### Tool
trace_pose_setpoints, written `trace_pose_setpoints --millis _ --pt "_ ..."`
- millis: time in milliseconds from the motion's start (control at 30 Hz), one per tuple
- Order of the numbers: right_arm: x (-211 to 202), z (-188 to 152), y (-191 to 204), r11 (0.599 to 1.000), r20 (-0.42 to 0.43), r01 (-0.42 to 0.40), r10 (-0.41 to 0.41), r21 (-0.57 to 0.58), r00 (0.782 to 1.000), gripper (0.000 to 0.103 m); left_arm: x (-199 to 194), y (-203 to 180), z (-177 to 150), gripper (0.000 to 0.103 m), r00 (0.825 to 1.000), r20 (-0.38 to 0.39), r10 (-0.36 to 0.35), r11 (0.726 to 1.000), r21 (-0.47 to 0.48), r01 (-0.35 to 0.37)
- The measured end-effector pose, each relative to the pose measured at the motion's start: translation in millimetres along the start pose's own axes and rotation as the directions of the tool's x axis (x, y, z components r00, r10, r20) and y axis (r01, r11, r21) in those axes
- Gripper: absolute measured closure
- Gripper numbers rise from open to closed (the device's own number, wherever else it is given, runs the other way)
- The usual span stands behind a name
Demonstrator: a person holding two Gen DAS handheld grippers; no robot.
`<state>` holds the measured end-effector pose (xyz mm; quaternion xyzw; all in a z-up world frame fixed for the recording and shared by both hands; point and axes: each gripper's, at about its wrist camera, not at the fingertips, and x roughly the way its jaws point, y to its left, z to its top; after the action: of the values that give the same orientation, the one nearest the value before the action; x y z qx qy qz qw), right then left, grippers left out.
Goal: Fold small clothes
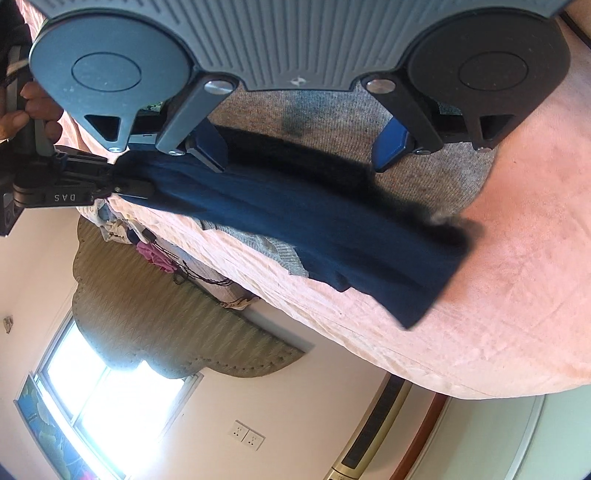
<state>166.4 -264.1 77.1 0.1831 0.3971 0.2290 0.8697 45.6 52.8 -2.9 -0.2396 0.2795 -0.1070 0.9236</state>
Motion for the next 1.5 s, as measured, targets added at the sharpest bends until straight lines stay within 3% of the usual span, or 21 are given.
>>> trace_pose_setpoints --millis 133,267,367,433,500,567,633,733,833,867,900,967,1033,1133,1200,1233,1267,1333,1367,1433,1500 --pt "-19.1 5.2 -55.6 0.985 0.013 0.153 -0.155 0.085 0.988 0.091 0.8 -0.3 -0.4 0.018 1.0 -0.001 0.002 1.0 0.007 -0.002" --pt "-24.0 -8.9 -75.6 0.981 0.002 0.15 -0.152 0.122 0.988 0.091 0.7 -0.4 -0.9 0.017 1.0 -0.003 0.005 1.0 0.011 -0.005" --pt "-22.1 -13.2 -77.2 0.979 0.002 0.159 -0.161 0.127 0.987 0.083 -0.1 -1.1 -1.6 0.017 1.0 -0.004 0.01 1.0 0.02 -0.01" --pt "-26.7 -11.6 -77.6 0.974 0.032 0.179 -0.185 0.139 0.982 0.068 -3.1 -4.9 -2.1 0.017 1.0 -0.008 0.021 0.999 0.042 -0.021" --pt "-36.4 -9.8 -71.1 0.96 0.127 0.243 -0.261 0.141 0.957 0.049 -11.1 -18.3 0.5 0.017 0.999 0.013 0.033 0.994 0.101 -0.035" --pt "-45.3 -7.3 -58.8 0.951 0.218 0.293 -0.309 0.102 0.926 0.048 -14.9 -33.4 9.4 0.017 0.999 0.044 -0.027 0.987 0.16 0.019" --pt "-47.2 -3.9 -50.2 0.971 0.255 0.227 -0.237 0.07 0.937 0.045 -2.4 -49.9 24.2 0.014 0.996 0.078 -0.033 0.972 0.235 0.014" --pt "-25.5 2.5 -40.8 0.987 0.217 0.158 -0.16 0.025 0.963 0.029 48.4 -60.7 45.4 0.012 0.996 0.028 0.082 0.946 0.312 -0.086" --pt "8.0 4.3 -46.2 0.974 0.148 0.225 -0.224 0.008 0.963 0.028 100.0 -47.8 49.3 0.012 0.966 -0.077 0.247 0.899 0.39 -0.199" --pt "15.8 1.9 -50.8 0.97 0.134 0.242 -0.241 0.008 0.961 0.028 105.8 -43.0 44.7 0.009 0.963 -0.066 0.263 0.875 0.436 -0.209" --pt "19.4 -2.7 -54.9 0.969 0.154 0.247 -0.243 -0.01 0.958 0.028 106.0 -38.0 45.6 0.003 0.963 -0.077 0.259 0.876 0.439 -0.2" --pt "20.9 -12.5 -59.7 0.964 0.201 0.254 -0.235 -0.074 0.951 0.028 109.9 -25.5 53.2 0.0 0.962 -0.105 0.252 0.904 0.38 -0.196" --pt "20.4 -8.9 -68.8 0.975 0.207 0.219 -0.208 -0.031 0.956 0.028 115.6 -29.4 55.0 0.0 0.953 -0.099 0.286 0.884 0.41 -0.223" --pt "25.5 -4.9 -59.1 0.959 0.198 0.274 -0.255 -0.077 0.947 0.028 106.0 -35.9 51.7 0.0 0.945 -0.08 0.316 0.867 0.428 -0.254" --pt "19.4 -9.6 -43.1 0.938 0.196 0.337 -0.317 -0.084 0.928 0.029 84.8 -38.6 49.0 0.001 0.946 -0.072 0.316 0.877 0.402 -0.263" --pt "11.5 -14.7 -34.6 0.938 0.203 0.34 -0.32 -0.069 0.925 0.027 72.9 -38.9 45.2 0.001 0.955 -0.085 0.285 0.891 0.391 -0.231" --pt "2.7 -21.0 -27.1 0.952 0.213 0.297 -0.276 -0.076 0.937 0.026 63.8 -40.4 40.6 0.001 0.962 -0.103 0.254 0.897 0.397 -0.194" --pt "-5.2 -34.1 -13.4 0.967 0.189 0.223 -0.198 -0.12 0.962 0.014 57.2 -47.1 26.7 0.0 0.96 -0.108 0.257 0.867 0.465 -0.179" --pt "-3.1 -39.0 -10.0 0.964 0.168 0.232 -0.209 -0.131 0.963 0.01 60.1 -47.0 21.3 0.0 0.956 -0.11 0.273 0.846 0.5 -0.184" --pt "9.4 -46.8 -13.7 0.949 0.125 0.266 -0.248 -0.166 0.961 0.011 62.3 -40.6 23.9 0.0 0.956 -0.132 0.26 0.864 0.474 -0.17" --pt "7.4 -48.9 -16.6 0.941 0.156 0.289 -0.264 -0.175 0.952 0.014 55.1 -43.3 28.2 0.001 0.944 -0.134 0.301 0.861 0.463 -0.209"
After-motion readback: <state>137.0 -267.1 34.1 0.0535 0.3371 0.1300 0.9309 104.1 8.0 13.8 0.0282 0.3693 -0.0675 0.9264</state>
